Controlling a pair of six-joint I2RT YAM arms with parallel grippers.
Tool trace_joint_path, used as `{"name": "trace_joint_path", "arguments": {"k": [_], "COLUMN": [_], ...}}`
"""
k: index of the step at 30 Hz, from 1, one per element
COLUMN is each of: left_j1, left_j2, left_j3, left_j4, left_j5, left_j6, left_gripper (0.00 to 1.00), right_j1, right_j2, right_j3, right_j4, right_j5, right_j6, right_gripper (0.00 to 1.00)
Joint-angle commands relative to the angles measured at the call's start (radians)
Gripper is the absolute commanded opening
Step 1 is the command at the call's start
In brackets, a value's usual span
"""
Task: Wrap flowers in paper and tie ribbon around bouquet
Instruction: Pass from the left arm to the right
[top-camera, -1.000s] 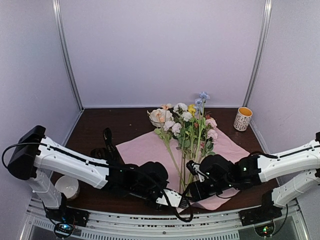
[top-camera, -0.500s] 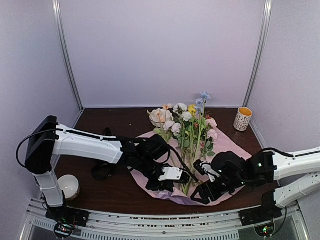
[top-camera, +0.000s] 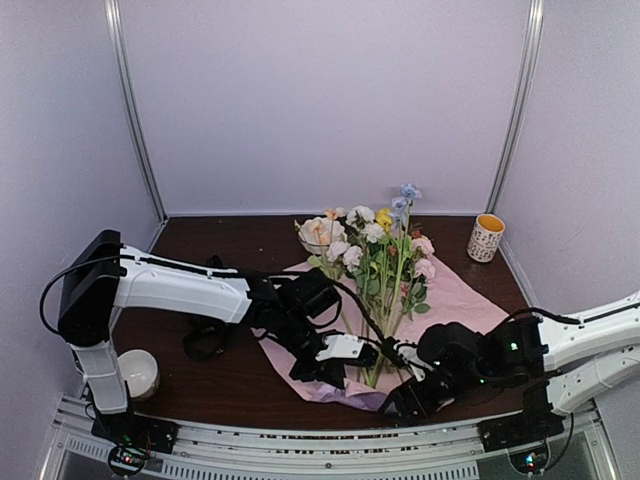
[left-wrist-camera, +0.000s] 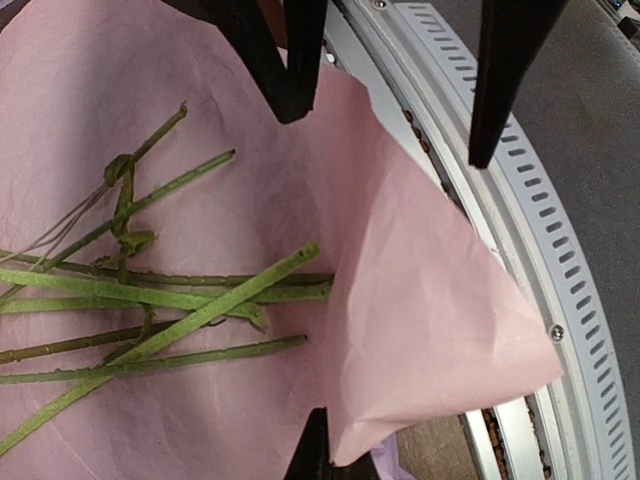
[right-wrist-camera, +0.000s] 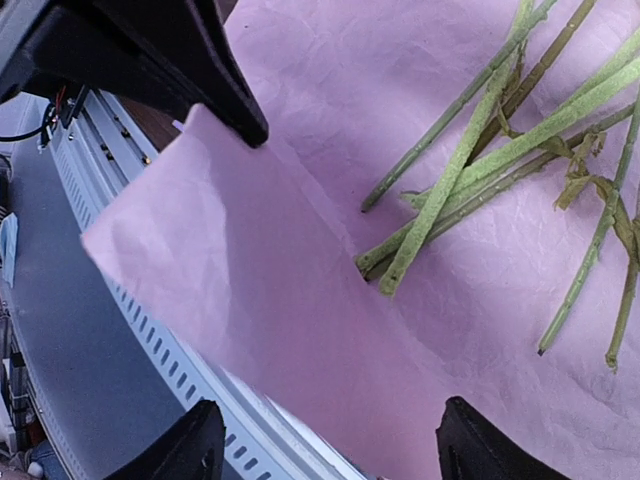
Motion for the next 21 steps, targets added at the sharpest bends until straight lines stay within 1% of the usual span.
{"name": "trace_joint_path", "arguments": {"k": [1, 3, 4, 9, 10, 11, 14, 15, 18, 21], "left_j1": [0.008, 0.009, 0.01, 0.012, 0.012, 0.012, 0.011, 0.01, 0.01, 0.01], "left_j2": [0.018, 0.02, 0.02, 0.02, 0.019, 0.015, -0.006, -0.019, -0.084, -0.129], "left_j3": [0.033, 0.032, 0.034, 0.037, 0.038, 0.037, 0.02, 0.009, -0.068, -0.128], "left_j4": [-0.008, -0.008, -0.009, -0.019, -0.02, -0.023, -0.044, -0.058, -0.07, -0.077], "left_j5": [0.035, 0.039, 0.039, 0.03, 0.02, 0.007, -0.035, -0.057, -0.098, -0.139], "left_j6": [-0.005, -0.006, -0.006, -0.013, -0.023, -0.037, -0.073, -0.084, -0.094, -0.089], "left_gripper": [0.0, 0.0, 0.0, 0.0, 0.02, 0.09, 0.34, 0.38, 0.45, 0.48], "right_j1": [0.008, 0.012, 0.012, 0.01, 0.01, 0.009, 0.0, -0.005, -0.036, -0.063], "right_j2": [0.074, 0.096, 0.099, 0.064, 0.056, 0.047, 0.029, 0.024, 0.006, -0.006], "right_j3": [-0.042, -0.065, -0.073, -0.092, -0.097, -0.103, -0.107, -0.107, -0.127, -0.158], "right_j4": [0.116, 0.156, 0.166, 0.158, 0.167, 0.174, 0.166, 0.155, 0.13, 0.148], "right_j5": [0.022, 0.026, 0.037, 0.125, 0.13, 0.132, 0.135, 0.132, 0.103, 0.049], "right_j6": [0.029, 0.055, 0.067, 0.118, 0.126, 0.132, 0.146, 0.152, 0.182, 0.219], "right_gripper": [0.72, 0.65, 0.57, 0.09, 0.02, 0.0, 0.0, 0.0, 0.0, 0.0]}}
